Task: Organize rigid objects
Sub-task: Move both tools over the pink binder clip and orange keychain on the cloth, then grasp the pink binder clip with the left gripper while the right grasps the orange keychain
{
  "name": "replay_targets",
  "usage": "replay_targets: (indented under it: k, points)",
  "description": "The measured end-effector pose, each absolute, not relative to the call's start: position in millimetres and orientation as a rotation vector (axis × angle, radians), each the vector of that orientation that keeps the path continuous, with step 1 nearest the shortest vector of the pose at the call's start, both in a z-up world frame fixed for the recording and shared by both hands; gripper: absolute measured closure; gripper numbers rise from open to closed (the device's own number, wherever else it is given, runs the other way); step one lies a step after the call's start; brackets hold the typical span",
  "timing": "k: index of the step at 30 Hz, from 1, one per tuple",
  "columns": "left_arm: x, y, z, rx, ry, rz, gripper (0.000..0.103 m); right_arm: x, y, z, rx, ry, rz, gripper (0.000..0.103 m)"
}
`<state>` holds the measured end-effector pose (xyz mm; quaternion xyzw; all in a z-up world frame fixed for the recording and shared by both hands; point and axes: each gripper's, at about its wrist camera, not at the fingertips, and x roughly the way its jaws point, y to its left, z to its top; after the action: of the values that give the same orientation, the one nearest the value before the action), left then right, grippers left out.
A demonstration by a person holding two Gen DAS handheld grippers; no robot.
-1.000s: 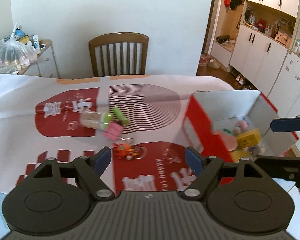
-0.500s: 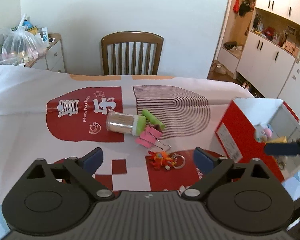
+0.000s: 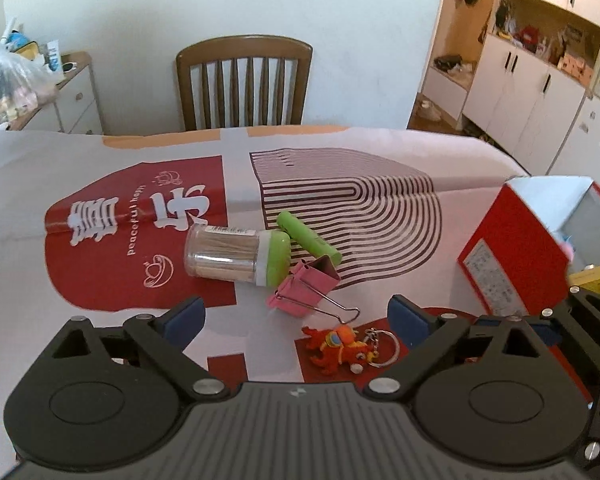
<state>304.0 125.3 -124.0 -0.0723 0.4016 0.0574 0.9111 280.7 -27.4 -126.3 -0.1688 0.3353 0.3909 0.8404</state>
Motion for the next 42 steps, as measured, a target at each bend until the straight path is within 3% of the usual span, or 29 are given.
replay_targets:
  k: [7,10,19,30,35,42]
  points:
    - [327.5,128.2,-139.1,-0.127,0.852,0.134,0.005,294.6,-14.3,-140.8,-0.368,0.715,0.865,0.015]
    - [334.4,130.7,-142.3,-0.127,0.859,0.117,0.005,297.7,-7.8,-148.9,-0.411,0.714,0.884,0.024]
    - [346.2,126.6,-156.9,-0.104,0.890,0.080,0.006,307.5,0.6,-164.1,-0.450,0.718,0.902,0.031]
    - [356.4,126.9,-168.0,-0.116,0.918,0.115,0.038,298.2,9.3,-172.5,-0.497,0.701,0.892,0.043]
    - [355.5,129.3,-168.2,-0.141,0.912,0.099,0.051,292.8,8.9,-170.0,-0.504,0.699,0.885,0.058]
    - [349.9,133.9,-167.6,-0.165,0.908,0.109,0.052,286.0,4.7,-166.5,-0.519,0.706,0.853,0.076]
